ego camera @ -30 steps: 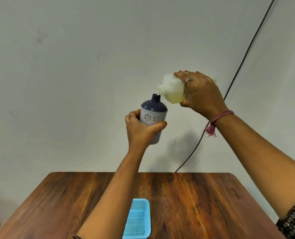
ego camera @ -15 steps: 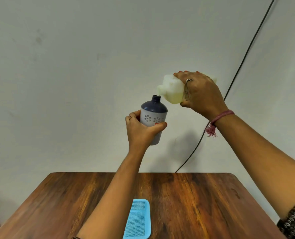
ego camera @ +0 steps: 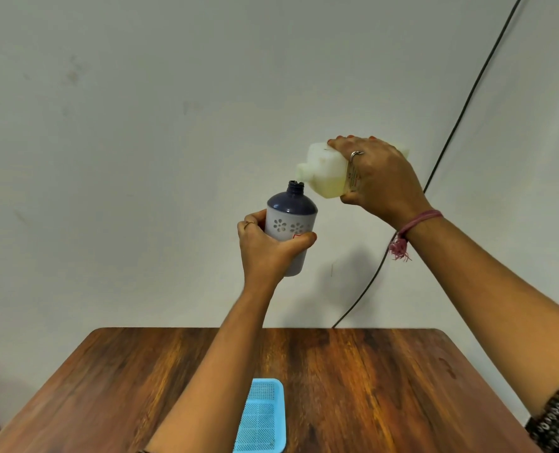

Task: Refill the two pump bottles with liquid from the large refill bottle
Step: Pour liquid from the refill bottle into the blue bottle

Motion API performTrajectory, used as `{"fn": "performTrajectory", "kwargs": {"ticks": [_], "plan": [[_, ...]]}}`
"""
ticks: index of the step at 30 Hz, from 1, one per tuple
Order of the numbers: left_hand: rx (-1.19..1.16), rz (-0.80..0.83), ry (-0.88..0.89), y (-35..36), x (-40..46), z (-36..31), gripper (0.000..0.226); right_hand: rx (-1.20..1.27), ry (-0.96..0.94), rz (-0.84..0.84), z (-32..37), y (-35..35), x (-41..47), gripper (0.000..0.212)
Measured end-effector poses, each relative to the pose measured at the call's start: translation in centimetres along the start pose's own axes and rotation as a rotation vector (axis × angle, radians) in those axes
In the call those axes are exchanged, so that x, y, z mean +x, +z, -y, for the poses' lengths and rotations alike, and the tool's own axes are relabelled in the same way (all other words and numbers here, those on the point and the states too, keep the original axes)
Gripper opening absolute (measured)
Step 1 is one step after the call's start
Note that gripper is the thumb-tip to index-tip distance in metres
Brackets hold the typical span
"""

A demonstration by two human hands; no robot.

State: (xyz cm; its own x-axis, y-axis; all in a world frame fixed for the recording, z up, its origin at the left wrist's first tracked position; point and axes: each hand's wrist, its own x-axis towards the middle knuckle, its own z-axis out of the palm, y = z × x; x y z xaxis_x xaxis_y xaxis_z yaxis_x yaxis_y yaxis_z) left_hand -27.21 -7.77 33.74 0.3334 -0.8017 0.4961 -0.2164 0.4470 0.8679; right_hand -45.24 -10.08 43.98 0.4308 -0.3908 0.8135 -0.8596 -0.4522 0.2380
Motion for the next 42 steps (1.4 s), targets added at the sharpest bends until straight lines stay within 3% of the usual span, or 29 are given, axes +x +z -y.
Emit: {"fn": "performTrajectory", "kwargs": {"ticks": [42], "plan": [[-0.022, 0.001, -0.005, 0.25, -0.30, 0.70, 0.075, -0.023, -0.067, -0.024, -0.21, 0.06, -0.16, 0.084]]}}
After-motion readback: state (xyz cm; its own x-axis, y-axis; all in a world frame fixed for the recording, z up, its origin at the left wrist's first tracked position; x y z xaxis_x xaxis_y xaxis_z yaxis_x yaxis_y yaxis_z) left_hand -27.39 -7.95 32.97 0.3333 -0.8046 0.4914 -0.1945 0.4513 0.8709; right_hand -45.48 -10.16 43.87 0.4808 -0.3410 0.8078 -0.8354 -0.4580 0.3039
